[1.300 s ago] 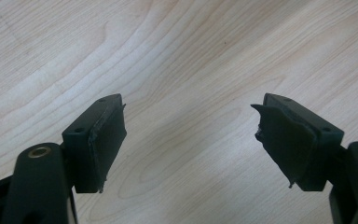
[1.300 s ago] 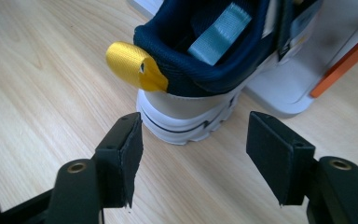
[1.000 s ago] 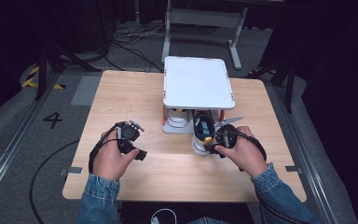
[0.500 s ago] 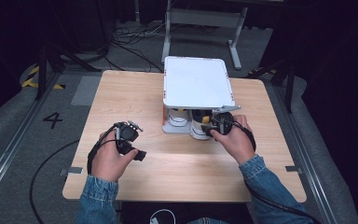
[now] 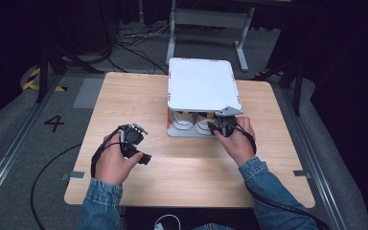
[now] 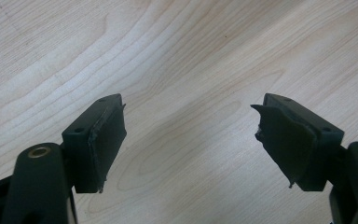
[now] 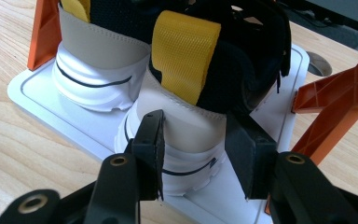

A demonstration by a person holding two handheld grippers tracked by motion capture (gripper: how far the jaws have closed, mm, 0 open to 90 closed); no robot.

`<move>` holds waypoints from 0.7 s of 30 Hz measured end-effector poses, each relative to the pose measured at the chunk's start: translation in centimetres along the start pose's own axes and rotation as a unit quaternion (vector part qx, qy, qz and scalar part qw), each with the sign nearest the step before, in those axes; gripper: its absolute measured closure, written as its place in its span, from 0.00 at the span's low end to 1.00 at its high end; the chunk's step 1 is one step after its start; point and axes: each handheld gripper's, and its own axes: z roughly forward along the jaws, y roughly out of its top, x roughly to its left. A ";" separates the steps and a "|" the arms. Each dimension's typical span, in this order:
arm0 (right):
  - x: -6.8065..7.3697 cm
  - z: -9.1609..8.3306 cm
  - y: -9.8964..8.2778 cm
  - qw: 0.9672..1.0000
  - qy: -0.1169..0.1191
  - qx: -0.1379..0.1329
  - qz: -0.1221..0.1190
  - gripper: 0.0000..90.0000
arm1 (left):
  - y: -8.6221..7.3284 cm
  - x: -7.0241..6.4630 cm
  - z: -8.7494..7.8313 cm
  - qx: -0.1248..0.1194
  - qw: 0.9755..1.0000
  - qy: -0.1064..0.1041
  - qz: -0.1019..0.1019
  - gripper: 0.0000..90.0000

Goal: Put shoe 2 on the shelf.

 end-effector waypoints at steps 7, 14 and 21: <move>-0.3 0.7 -0.5 1.000 -0.014 0.010 -0.020 0.88 | 0.1 0.1 0.1 0.001 1.000 -0.002 0.003 0.26; -0.8 -0.6 -0.5 1.000 0.005 0.002 -0.014 0.79 | 0.4 0.2 0.2 -0.001 1.000 -0.003 0.003 0.26; -2.4 -4.8 -0.1 0.999 0.048 -0.022 0.007 0.61 | 0.7 0.2 0.1 -0.004 1.000 0.000 0.006 0.26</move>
